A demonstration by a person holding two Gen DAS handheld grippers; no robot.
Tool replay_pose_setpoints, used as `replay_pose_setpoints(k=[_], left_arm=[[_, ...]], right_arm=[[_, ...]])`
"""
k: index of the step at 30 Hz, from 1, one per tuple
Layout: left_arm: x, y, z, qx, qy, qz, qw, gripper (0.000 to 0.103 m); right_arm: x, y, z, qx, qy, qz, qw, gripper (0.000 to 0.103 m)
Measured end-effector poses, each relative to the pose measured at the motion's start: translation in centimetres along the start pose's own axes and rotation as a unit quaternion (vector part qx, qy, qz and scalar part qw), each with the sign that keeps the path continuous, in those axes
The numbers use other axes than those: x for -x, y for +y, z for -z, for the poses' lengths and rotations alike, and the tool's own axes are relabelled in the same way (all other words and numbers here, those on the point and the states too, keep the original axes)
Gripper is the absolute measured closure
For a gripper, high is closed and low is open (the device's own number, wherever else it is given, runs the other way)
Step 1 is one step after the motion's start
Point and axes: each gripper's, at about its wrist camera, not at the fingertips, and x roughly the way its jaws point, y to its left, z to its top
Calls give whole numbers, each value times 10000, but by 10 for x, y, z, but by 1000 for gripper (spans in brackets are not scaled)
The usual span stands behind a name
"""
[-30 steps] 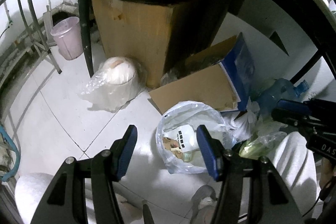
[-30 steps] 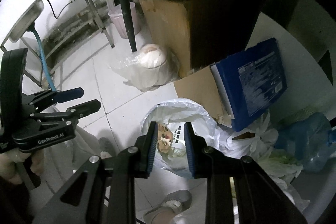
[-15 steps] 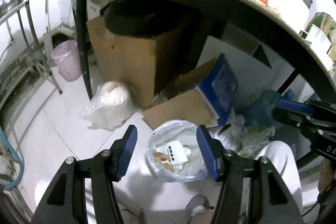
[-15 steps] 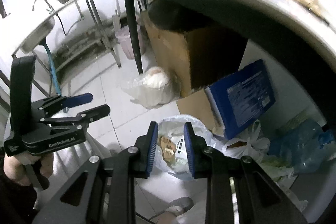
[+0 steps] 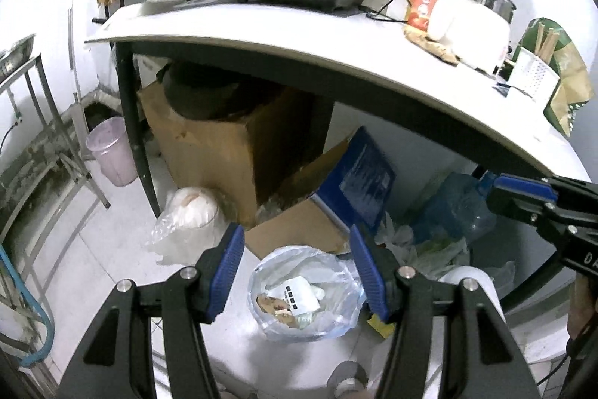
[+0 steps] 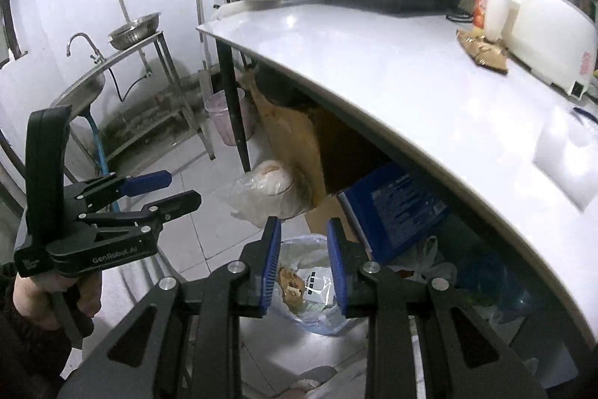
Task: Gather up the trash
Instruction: 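Withdraw both open tools up from the trash bin to the counter, then close the right tool on the white price tags while the left tool approaches the foam block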
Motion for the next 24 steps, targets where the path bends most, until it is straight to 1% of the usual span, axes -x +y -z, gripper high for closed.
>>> replay_pose_setpoints(k=[10, 12, 13, 15, 24], left_arm=[[20, -32, -22, -196, -152, 225, 9994, 44], [22, -41, -28, -238, -174, 260, 9992, 44], [22, -45, -30, -256, -184, 276, 9991, 44], [23, -54, -37, -312, -207, 310, 9988, 44], [25, -95, -62, -559, -354, 518, 9965, 44]], right_arm=[[42, -28, -14, -147, -319, 100, 9993, 79], [51, -36, -17, -187, -404, 144, 9989, 78], [54, -37, -18, -207, -433, 166, 9987, 76], [65, -47, -21, -267, -529, 220, 9980, 72], [107, -103, -29, -484, -756, 602, 9941, 71]])
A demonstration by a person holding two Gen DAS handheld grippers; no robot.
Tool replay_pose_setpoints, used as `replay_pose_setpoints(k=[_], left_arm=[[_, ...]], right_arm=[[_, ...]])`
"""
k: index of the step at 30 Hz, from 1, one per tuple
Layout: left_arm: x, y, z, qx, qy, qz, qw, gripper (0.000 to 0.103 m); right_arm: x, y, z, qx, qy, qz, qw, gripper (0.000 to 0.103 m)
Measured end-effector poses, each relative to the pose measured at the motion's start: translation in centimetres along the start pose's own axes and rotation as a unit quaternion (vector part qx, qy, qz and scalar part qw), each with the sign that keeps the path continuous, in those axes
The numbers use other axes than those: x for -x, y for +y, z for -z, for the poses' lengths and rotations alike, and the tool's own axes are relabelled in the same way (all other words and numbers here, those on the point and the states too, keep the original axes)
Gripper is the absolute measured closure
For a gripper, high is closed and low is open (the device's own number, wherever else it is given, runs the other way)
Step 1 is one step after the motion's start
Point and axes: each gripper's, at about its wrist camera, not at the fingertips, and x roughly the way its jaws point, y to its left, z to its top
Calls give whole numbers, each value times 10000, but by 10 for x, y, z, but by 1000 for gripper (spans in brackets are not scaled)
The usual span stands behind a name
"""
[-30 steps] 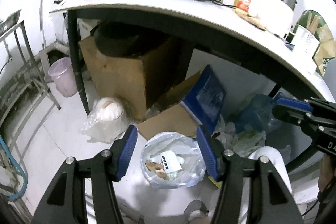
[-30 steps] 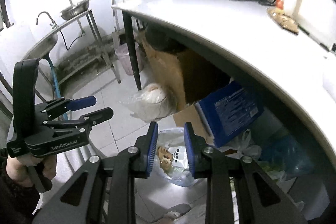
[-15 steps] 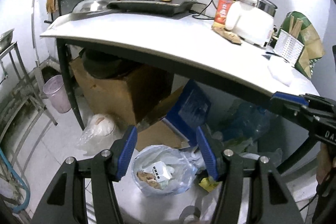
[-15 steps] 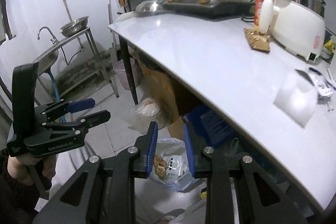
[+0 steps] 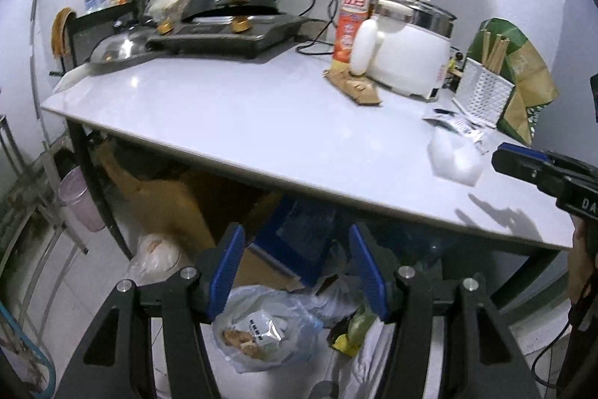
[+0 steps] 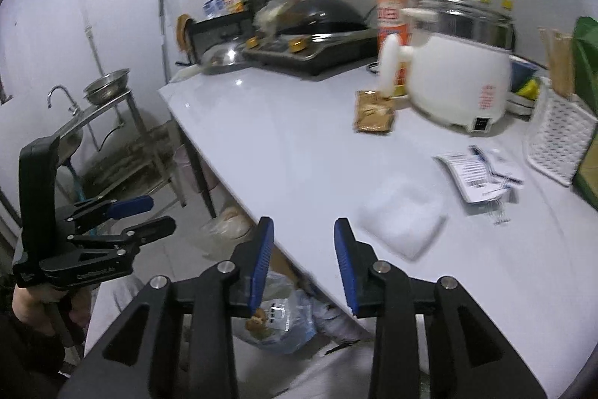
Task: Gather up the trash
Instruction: 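Close the right tool on the white price tags while the left tool approaches the foam block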
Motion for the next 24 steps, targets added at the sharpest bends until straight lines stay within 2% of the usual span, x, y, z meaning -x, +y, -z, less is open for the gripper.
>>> replay_pose_setpoints(k=[1, 3, 13, 17, 22, 24], left_arm=[[-1, -6, -4, -33, -48, 30, 10000, 44], [-2, -14, -9, -70, -132, 92, 9998, 44], [-25, -61, -33, -309, -188, 436, 9984, 44], [-36, -74, -40, -409, -156, 535, 9976, 44], [-47, -84, -49, -452, -135, 581, 9972, 44], [-53, -86, -52, -454, -128, 576, 9972, 44]], right_arm=[[5, -10, -2, -41, -35, 71, 10000, 70], [10, -24, -5, -101, -106, 156, 9998, 61], [22, -92, -19, -275, -176, 656, 9973, 60], [19, -106, -24, -306, -166, 726, 9967, 54], [9, -118, -26, -373, -96, 783, 9962, 53], [4, -124, -27, -410, -47, 814, 9958, 41]])
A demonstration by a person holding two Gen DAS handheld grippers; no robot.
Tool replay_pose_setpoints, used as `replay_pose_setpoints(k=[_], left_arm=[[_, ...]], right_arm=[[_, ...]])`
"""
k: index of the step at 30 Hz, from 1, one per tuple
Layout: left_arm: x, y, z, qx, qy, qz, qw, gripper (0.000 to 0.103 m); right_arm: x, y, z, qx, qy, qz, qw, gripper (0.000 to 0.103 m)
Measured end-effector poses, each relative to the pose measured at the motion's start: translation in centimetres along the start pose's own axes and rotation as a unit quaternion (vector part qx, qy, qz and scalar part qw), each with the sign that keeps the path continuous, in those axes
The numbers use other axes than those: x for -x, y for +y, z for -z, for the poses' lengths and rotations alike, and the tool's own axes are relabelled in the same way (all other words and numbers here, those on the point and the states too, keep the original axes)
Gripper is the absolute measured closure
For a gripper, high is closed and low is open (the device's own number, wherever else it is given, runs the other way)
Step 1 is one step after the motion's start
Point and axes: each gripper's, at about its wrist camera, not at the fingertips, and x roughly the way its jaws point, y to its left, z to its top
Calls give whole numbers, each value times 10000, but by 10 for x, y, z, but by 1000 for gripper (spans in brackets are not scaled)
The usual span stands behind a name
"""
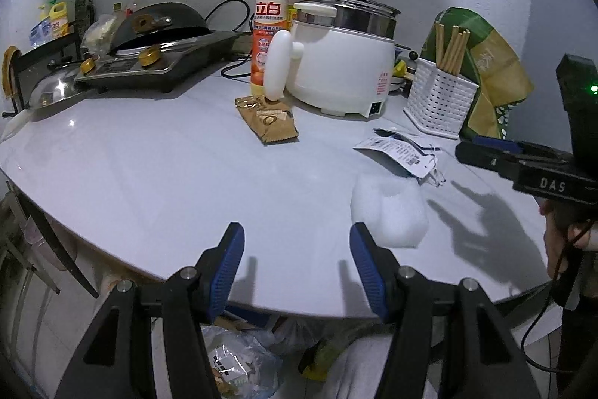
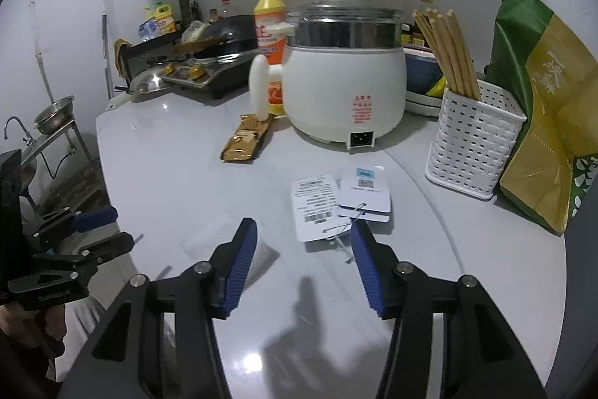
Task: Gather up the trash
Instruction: 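Close the right tool on the white price tags while the left tool approaches the foam block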
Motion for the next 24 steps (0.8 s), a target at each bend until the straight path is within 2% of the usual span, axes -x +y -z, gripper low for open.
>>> replay_pose_setpoints(k=[6, 19, 20, 21, 22, 24], left_arm=[[-14, -2, -7, 61, 9, 59, 10000, 44], [-31, 13, -9, 276, 35, 117, 9995, 44], [-32, 14, -9, 291, 43, 141, 9995, 44], [-33, 14, -9, 298, 52, 161, 9994, 44], [-34, 14, -9, 299, 59, 177, 9994, 44], [-37, 13, -10, 304, 91, 240, 9992, 44]], right_arm=[[-31, -17, -6, -78, 264, 133, 9995, 33], [-87, -44, -24, -449, 701, 278, 9961, 34], [-89, -45, -23, -461, 727, 290, 9959, 37], [-92, -45, -23, -450, 773, 312, 9955, 48], [-93, -45, -23, -450, 802, 303, 9953, 53], [-95, -45, -23, -461, 776, 292, 9955, 57]])
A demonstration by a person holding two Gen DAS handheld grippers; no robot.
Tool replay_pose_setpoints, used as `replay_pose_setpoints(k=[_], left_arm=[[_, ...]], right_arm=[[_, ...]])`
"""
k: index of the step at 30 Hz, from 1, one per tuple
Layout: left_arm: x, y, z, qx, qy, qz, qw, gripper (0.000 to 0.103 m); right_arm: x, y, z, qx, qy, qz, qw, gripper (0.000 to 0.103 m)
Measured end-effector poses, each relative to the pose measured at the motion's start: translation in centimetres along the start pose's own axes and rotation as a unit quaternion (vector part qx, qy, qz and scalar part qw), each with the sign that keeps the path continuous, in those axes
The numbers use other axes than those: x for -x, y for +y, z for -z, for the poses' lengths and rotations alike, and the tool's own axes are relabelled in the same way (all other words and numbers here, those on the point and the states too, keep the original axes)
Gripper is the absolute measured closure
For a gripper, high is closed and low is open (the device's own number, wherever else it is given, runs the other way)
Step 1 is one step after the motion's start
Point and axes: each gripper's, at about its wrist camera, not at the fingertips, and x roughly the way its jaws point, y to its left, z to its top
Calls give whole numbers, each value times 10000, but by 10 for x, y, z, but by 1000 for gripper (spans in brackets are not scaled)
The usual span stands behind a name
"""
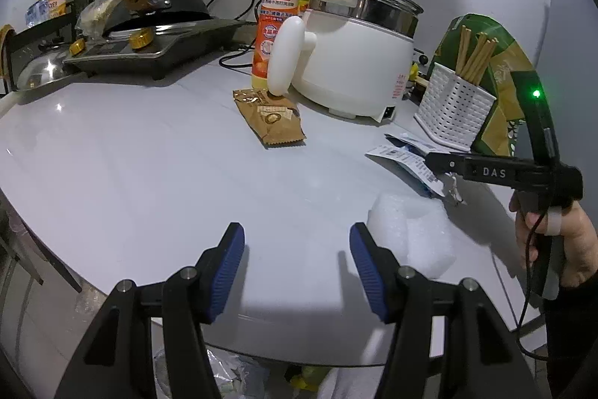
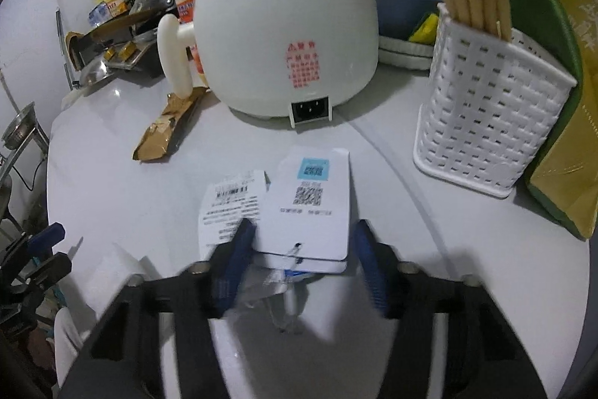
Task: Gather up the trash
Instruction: 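Close the right tool on the white price tags while the left tool approaches the foam block, then close the left tool on the white foam block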
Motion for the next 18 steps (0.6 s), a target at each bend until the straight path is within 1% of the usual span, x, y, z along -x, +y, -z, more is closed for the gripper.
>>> replay_pose_setpoints(k=[6, 7, 9, 12, 16, 18], left_arm=[[-3, -16, -4, -85, 0, 175, 9998, 43], [-3, -21, -4, -113, -13, 186, 9998, 35], [-3, -29, -5, -155, -62, 248, 9996, 26], [-8, -43, -6, -282, -83, 464, 9985, 26], [-24, -61, -7, -457, 133, 608, 9970, 26], [-27, -68, -8, -551, 181, 596, 9965, 26]], right_arm=[[13, 7, -2, 128, -283, -16, 9995, 57], [16, 8, -2, 126, -327, -36, 9994, 57], [24, 9, -4, 141, -411, -77, 9990, 57], [39, 7, -5, 166, -557, -117, 9982, 57], [60, 2, -3, 187, -722, -156, 9971, 57], [73, 0, 0, 249, -822, -170, 9962, 57]])
